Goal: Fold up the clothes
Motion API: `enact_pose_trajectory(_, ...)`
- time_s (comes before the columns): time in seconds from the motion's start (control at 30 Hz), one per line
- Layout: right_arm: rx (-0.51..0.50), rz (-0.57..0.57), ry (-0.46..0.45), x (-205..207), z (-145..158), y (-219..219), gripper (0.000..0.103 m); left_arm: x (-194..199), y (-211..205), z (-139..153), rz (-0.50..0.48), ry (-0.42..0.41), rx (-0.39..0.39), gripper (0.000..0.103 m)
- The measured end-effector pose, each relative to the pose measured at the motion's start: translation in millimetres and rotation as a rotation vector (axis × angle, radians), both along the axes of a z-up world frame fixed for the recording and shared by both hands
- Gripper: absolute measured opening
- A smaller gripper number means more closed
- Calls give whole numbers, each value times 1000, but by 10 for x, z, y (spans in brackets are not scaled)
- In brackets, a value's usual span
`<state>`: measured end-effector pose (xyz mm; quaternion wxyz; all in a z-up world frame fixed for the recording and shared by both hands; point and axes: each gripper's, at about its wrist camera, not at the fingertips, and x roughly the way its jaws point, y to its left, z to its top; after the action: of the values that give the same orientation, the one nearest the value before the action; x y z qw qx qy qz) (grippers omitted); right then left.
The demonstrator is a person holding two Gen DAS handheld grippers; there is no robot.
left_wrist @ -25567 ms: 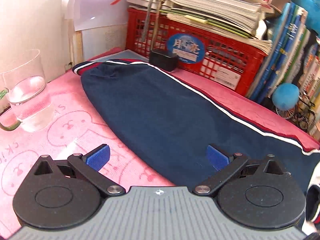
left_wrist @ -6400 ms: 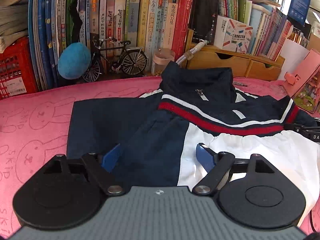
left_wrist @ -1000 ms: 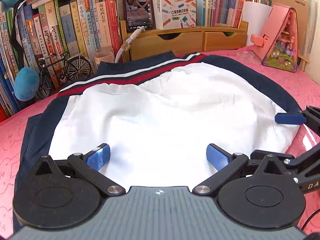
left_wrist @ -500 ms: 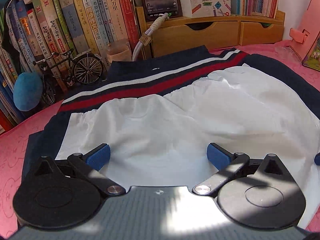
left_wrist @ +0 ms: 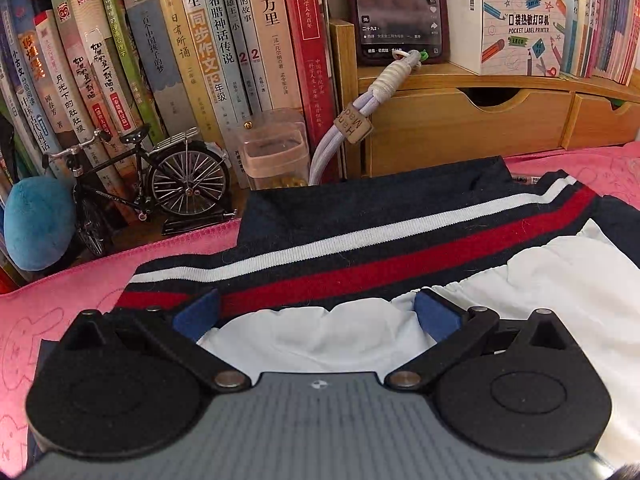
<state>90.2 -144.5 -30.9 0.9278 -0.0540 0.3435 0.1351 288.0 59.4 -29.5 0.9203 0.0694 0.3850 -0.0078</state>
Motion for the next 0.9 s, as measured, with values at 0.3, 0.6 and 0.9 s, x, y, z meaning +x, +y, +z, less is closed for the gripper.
enact_pose_trajectory(0.3,3,-2,1,-27,3,7,103,-970,90,264,-48,-160,48,103)
enact_pose_trajectory(0.6,2,-2,0,-34,10,13,103,-2294,612,-28,-5,-149,133,103)
enact_pose_trajectory(0.9,6,-6,-4,-34,20,12,103,-2382,1180,33,259,-133,75,103)
